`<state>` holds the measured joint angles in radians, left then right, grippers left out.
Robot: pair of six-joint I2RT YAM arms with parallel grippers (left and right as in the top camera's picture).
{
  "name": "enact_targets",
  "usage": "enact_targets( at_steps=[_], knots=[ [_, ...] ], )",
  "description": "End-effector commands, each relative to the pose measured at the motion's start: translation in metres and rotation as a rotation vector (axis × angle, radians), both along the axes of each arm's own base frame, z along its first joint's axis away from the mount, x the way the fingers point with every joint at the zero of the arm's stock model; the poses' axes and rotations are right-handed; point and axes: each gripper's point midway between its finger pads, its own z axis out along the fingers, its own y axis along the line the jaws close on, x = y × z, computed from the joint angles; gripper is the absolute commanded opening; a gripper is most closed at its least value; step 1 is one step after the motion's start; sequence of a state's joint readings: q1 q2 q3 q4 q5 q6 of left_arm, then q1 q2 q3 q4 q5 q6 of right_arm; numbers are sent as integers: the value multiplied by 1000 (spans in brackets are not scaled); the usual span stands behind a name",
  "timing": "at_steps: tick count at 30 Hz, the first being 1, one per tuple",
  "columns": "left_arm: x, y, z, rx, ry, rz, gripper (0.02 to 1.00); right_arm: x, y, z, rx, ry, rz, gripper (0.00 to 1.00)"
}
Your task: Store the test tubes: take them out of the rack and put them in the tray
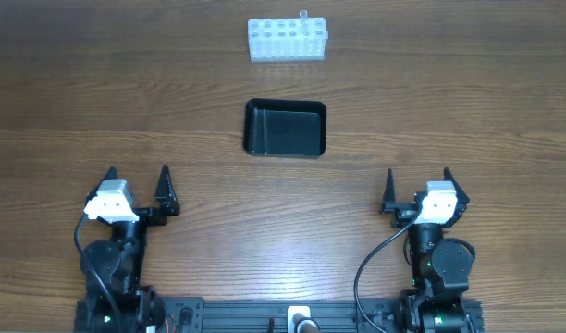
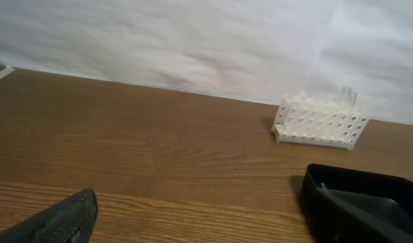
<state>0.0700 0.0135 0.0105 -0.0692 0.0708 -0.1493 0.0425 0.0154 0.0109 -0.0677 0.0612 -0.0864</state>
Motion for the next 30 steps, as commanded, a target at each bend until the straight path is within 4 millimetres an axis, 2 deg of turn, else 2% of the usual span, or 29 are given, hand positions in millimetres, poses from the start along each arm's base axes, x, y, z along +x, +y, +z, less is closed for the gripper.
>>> enact_targets(
  at_steps=[1, 6, 8, 11, 14, 17, 23, 26, 30],
  knots=[
    [0, 4, -1, 16, 0, 20, 998, 0, -1, -1, -5, -1, -2, 993],
    [0, 4, -1, 16, 0, 20, 998, 0, -4, 0, -9, -5, -18, 991],
    [0, 4, -1, 16, 0, 20, 998, 0, -1, 6, -2, -31, -4, 991],
    [0, 4, -1, 16, 0, 20, 998, -2, 10, 22, 16, -62, 58, 991],
    [0, 4, -1, 16, 0, 20, 998, -8, 8, 37, 34, -47, 52, 993],
    [0, 4, -1, 16, 0, 20, 996, -18, 0, 52, 30, -4, 4, 993],
    [0, 4, -1, 16, 0, 20, 998, -40, -23, 97, 4, 89, -125, 991],
    [0, 4, -1, 16, 0, 20, 998, -37, -25, 115, -3, 152, -136, 991],
    [0, 4, -1, 16, 0, 20, 998, -23, -20, 140, -3, 230, -119, 991]
  ],
)
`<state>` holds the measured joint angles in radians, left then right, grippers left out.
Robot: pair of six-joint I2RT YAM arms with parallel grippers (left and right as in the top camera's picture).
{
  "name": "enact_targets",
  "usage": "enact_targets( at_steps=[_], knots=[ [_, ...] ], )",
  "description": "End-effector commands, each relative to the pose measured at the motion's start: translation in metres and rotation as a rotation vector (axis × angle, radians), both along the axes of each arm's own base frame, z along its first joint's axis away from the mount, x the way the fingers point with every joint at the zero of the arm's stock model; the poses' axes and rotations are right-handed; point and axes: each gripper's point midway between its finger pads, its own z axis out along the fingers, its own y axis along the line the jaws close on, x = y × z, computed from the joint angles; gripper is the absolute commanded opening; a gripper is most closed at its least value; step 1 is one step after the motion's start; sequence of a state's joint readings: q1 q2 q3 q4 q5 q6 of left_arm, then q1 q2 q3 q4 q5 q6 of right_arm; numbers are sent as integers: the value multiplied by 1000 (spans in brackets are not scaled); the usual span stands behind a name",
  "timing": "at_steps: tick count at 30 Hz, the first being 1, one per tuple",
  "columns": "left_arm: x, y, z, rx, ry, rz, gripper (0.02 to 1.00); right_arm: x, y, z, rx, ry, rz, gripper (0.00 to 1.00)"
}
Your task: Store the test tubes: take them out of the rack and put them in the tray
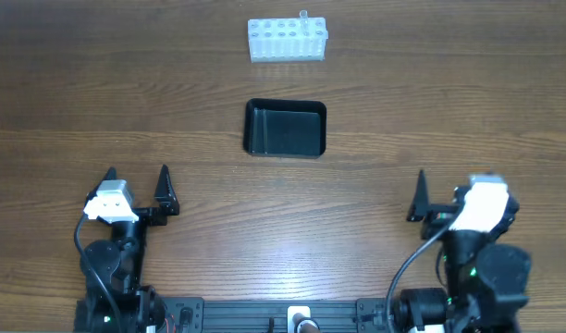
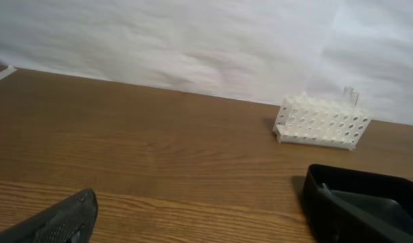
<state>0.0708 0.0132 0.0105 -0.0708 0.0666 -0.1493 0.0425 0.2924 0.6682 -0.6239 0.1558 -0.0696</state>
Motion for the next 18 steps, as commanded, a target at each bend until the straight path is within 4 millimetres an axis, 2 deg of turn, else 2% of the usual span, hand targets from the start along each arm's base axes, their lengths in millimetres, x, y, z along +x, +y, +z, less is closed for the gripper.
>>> enact_targets(
  at_steps=[1, 5, 7, 14, 18],
  knots=[
    [0, 3, -1, 16, -1, 15, 998, 18, 0, 29, 3, 73, -12, 991],
    [0, 3, -1, 16, -1, 15, 998, 45, 22, 63, 18, 75, 86, 991],
    [0, 3, -1, 16, -1, 15, 998, 57, 31, 72, 18, 87, 118, 991],
    [0, 3, -1, 16, -1, 15, 998, 90, 80, 90, 8, 138, 264, 991],
    [0, 3, -1, 16, -1, 15, 998, 113, 103, 85, 0, 183, 315, 993]
  ],
)
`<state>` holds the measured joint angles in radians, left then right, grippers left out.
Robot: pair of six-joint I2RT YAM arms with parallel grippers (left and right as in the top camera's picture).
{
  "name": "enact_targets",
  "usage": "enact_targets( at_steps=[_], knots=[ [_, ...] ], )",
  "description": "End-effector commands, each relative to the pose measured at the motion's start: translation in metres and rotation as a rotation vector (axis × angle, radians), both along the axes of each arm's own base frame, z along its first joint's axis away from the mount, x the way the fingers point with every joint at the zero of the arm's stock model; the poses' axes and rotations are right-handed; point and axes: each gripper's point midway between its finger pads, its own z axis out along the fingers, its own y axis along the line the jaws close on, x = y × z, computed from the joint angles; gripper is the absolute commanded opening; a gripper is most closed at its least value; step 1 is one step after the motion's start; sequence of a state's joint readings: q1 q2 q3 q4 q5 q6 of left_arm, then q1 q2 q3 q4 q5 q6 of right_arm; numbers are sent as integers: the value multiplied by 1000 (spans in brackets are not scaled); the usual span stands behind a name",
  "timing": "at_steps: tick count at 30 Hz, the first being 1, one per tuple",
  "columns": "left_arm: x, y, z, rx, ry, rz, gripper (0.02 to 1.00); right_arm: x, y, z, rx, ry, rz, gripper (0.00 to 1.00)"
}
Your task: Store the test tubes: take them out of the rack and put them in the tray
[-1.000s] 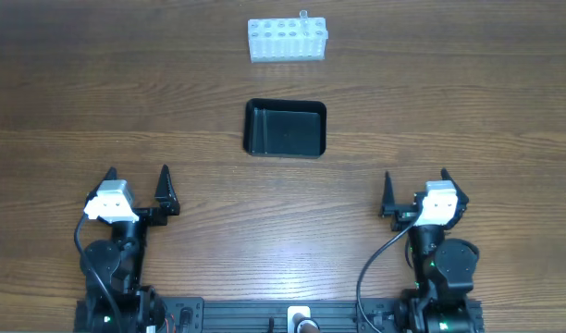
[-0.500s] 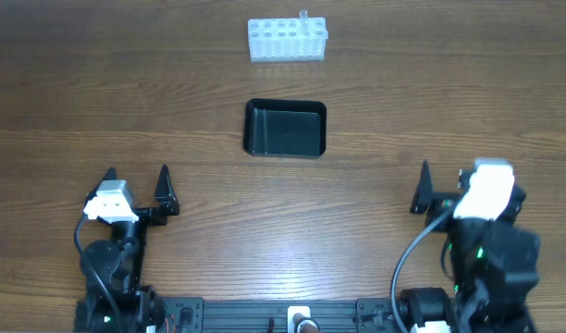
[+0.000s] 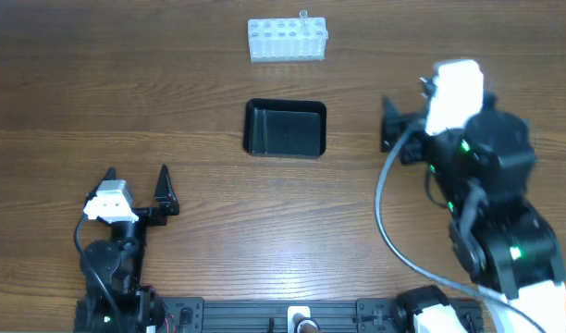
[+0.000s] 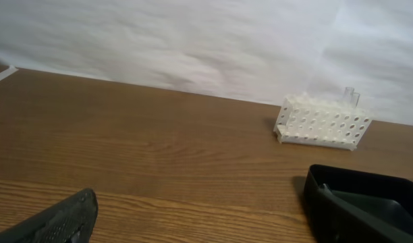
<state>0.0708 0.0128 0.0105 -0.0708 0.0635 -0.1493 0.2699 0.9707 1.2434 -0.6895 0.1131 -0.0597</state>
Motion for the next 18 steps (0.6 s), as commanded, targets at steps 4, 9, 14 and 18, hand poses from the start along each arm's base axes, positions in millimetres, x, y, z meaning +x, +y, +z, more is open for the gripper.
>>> enact_targets(
  at_steps=[4, 9, 14, 18],
  knots=[
    [0, 3, -1, 16, -1, 12, 998, 51, 24, -3, 55, 38, -67, 993],
    [0, 3, -1, 15, -1, 12, 998, 89, 35, -14, 134, 57, -213, 991],
    [0, 3, -1, 15, -1, 12, 998, 125, 62, -39, 126, 106, -217, 991],
    [0, 3, -1, 15, -1, 12, 998, 157, 71, -59, 83, 115, -262, 991]
  ],
)
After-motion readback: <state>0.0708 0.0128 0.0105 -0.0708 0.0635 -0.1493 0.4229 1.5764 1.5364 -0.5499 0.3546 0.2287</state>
